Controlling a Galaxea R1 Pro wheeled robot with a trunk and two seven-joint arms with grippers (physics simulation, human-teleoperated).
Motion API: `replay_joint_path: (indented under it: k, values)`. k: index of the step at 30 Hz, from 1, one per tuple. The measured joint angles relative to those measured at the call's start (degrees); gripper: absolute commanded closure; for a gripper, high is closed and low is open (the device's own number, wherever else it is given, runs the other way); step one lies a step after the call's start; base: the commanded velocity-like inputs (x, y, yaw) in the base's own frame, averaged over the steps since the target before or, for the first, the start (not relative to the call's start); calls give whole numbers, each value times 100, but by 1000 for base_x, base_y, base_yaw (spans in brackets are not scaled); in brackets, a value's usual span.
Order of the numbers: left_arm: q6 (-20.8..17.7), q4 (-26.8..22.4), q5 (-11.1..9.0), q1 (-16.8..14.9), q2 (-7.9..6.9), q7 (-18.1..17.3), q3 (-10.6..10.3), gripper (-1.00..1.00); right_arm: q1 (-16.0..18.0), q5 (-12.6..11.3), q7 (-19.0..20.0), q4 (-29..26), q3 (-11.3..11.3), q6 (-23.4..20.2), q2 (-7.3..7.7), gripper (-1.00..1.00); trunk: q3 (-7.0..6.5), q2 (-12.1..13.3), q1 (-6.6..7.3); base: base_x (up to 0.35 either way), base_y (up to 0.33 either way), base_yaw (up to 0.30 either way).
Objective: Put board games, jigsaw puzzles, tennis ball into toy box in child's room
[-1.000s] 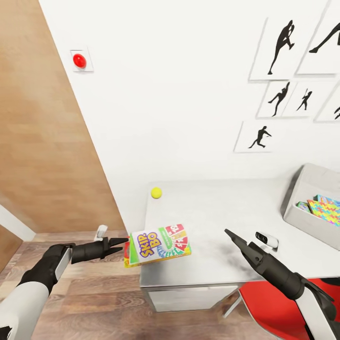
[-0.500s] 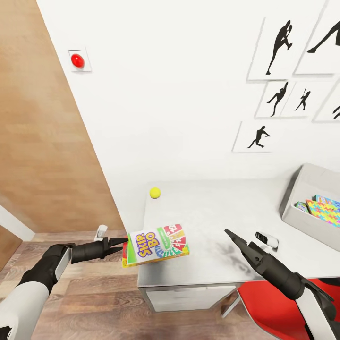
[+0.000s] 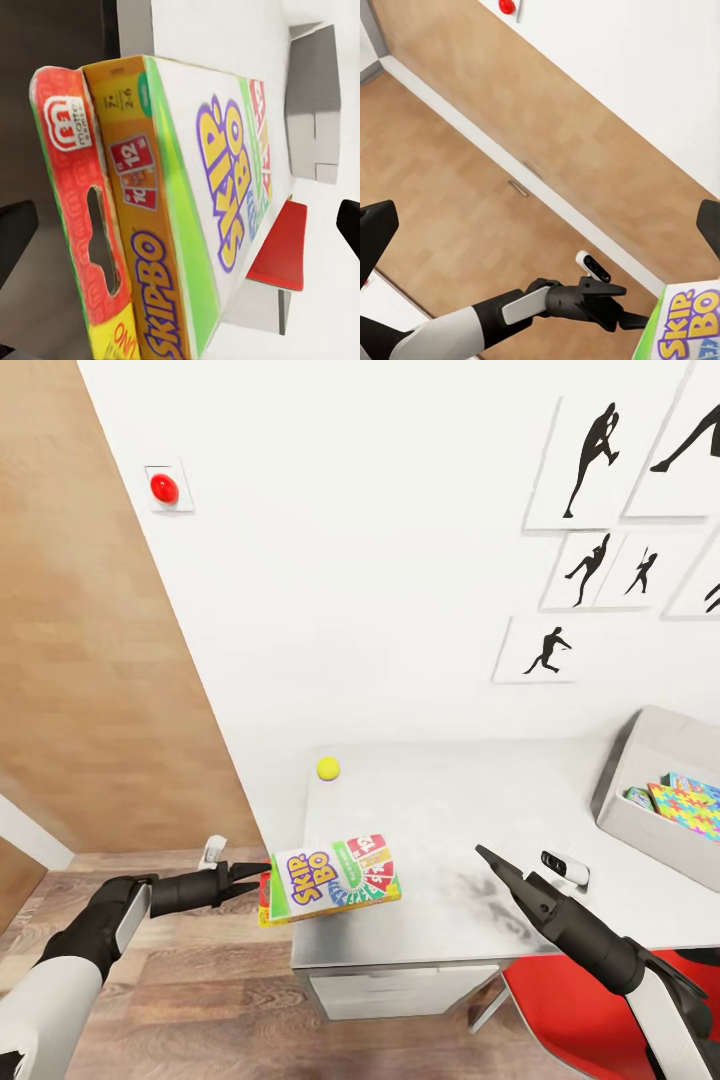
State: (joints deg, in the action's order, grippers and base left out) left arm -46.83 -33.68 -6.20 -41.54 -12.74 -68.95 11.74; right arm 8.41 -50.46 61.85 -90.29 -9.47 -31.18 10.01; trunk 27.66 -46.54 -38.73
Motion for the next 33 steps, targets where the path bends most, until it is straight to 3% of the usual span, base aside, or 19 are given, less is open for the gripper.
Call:
replay_joint_path:
  k: [3, 19, 33]
  values:
    - [-8, -4, 0, 0, -9, -7, 3, -100, 0, 0, -4, 0, 1, 0, 0, -100, 0, 0, 0, 0, 0, 0]
    - [-28, -8, 1, 0, -27, -22, 9, -100, 0, 1, -8, 2, 0, 0, 0, -100, 287, -641, -351, 0, 0, 0]
    - [-54, -8, 0, 0, -15, -20, 9, -100, 0, 0, -11, 2, -1, 0, 0, -100, 324, -723, -396, 0, 0, 0]
